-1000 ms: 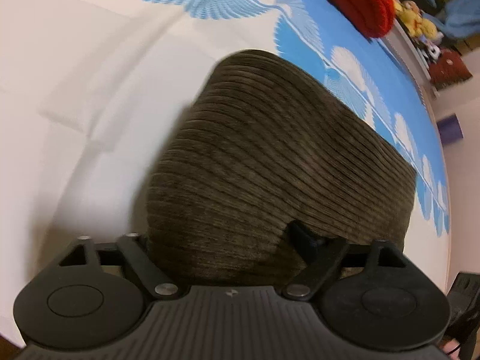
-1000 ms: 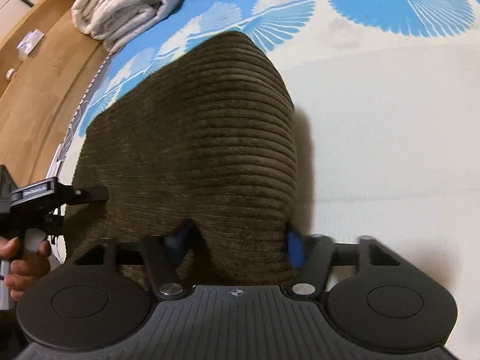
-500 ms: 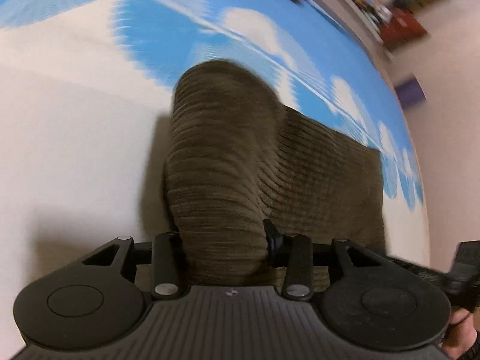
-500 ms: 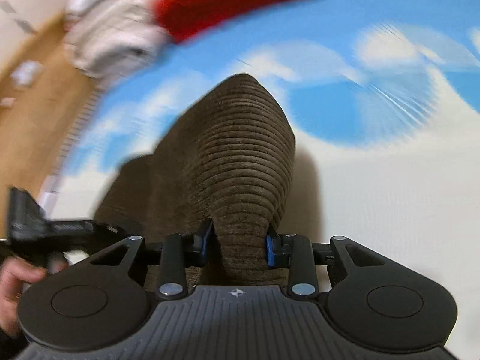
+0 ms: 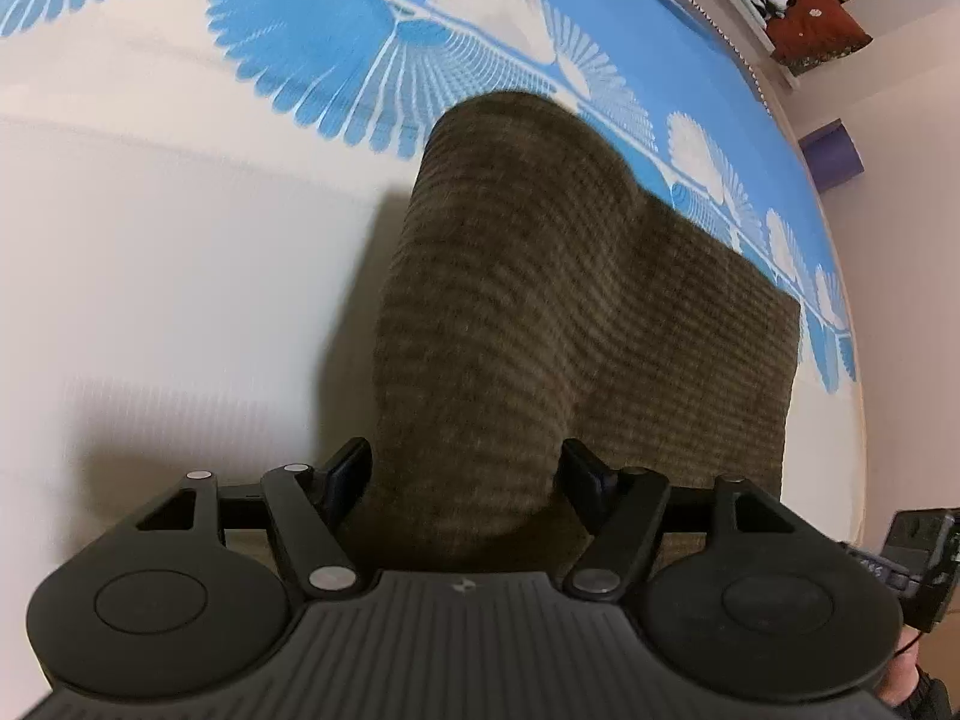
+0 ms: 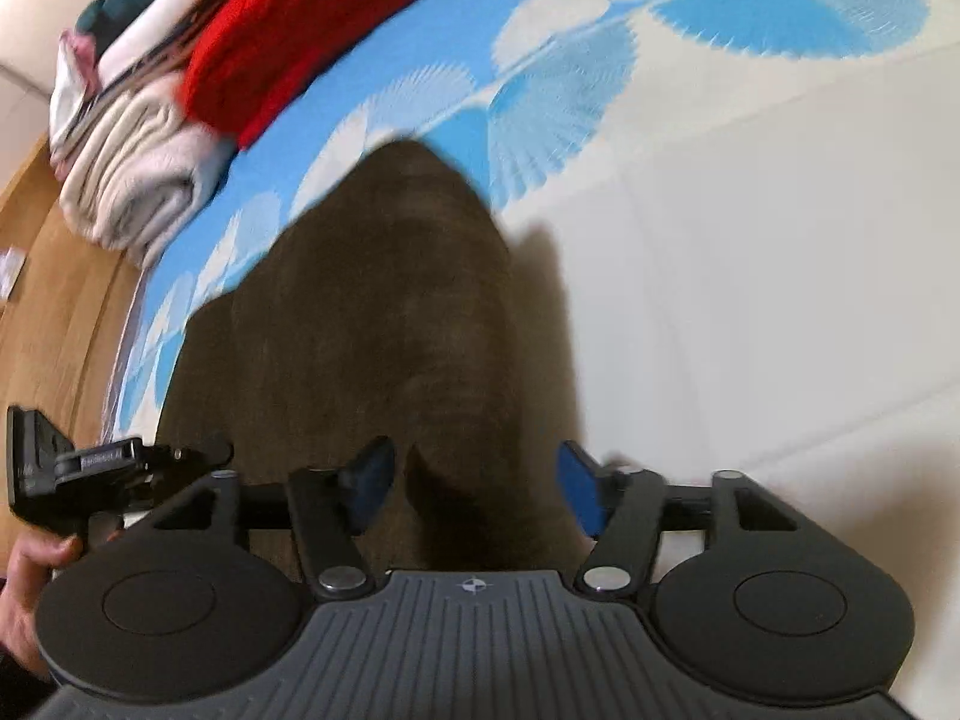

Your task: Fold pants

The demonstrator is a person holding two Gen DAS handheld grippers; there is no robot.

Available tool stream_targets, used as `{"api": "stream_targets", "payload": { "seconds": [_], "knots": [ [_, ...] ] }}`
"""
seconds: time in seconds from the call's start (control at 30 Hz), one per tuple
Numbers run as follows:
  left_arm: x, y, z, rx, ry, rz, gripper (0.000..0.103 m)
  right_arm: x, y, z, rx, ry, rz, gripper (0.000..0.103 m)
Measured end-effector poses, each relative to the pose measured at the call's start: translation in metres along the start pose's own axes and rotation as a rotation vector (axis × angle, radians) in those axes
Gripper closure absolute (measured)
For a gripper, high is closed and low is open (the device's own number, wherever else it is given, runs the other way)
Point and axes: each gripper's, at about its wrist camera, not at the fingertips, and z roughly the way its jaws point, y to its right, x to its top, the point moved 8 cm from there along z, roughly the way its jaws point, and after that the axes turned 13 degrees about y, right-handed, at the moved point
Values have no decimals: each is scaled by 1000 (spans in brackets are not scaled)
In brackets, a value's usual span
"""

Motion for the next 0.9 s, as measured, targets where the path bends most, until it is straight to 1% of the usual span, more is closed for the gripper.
{"api": "stream_targets", "payload": {
  "seconds": [0.03, 0.07, 0.13, 0.17, 0.2, 0.23, 0.3, 0.33, 0.37, 0.4, 0.43, 0.47, 0.5, 0.53, 0.57, 0.6, 0.63, 0.67, 0.73, 0.77, 0.8, 0.83, 0.87, 0.9],
  "knots": [
    [-3, 0, 0, 6, 0, 8, 31, -8, -3, 3, 3, -24, -14, 39],
    [-5, 1, -1, 8, 1, 15, 35, -11, -7, 7, -3, -42, -34, 36],
    [-7, 6, -3, -4, 10, 27, 47, -18, -15, 10, -27, -52, -106, 35],
    [-6, 8, -5, -5, 18, 36, 50, -18, -17, 11, -34, -46, -133, 48],
    [-6, 10, -8, -12, 25, 33, 57, -17, -20, 10, -37, -33, -144, 61],
    [-5, 12, -13, -28, 29, 18, 60, -12, -22, 6, -33, -12, -140, 66],
    [-6, 15, -21, -69, 32, -16, 60, 5, -28, -7, -14, 68, -138, 83],
    [-9, 15, -22, -82, 23, -15, 59, 14, -28, -18, -5, 118, -144, 85],
    [-13, 14, -21, -80, 2, -2, 57, 20, -27, -24, -9, 145, -146, 85],
    [-18, 12, -19, -56, -19, 18, 46, 21, -23, -25, -32, 144, -147, 85],
    [-20, 9, -18, -16, -26, 40, 35, 19, -18, -21, -65, 122, -152, 84],
    [-19, 6, -20, 6, -22, 50, 32, 14, -10, -15, -116, 82, -163, 82],
    [-16, 4, -25, 18, -7, 60, 32, 9, -5, -11, -146, 48, -172, 76],
    [-11, 3, -32, 32, 24, 63, 32, 9, -5, -12, -151, 57, -173, 73],
    [-5, 3, -40, 50, 61, 67, 33, 13, -8, -17, -162, 89, -190, 72],
    [3, 7, -51, 78, 110, 106, 36, 19, -12, -23, -180, 135, -227, 72],
    [8, 13, -62, 99, 156, 172, 37, 26, -17, -31, -204, 195, -274, 72],
    [10, 21, -71, 96, 190, 235, 38, 32, -24, -38, -204, 250, -306, 69],
    [6, 38, -81, 61, 222, 356, 40, 41, -38, -46, -146, 319, -329, 68],
    [0, 47, -83, 30, 219, 412, 41, 45, -47, -48, -113, 346, -341, 64],
    [-8, 55, -81, -3, 201, 469, 45, 49, -55, -47, -94, 366, -361, 61],
    [-17, 62, -77, -24, 172, 534, 51, 52, -63, -45, -88, 382, -385, 60],
    [-28, 65, -69, -23, 134, 606, 54, 58, -70, -39, -86, 391, -411, 60],
    [-37, 65, -58, 6, 97, 667, 56, 63, -78, -33, -87, 392, -434, 60]
  ]
}}
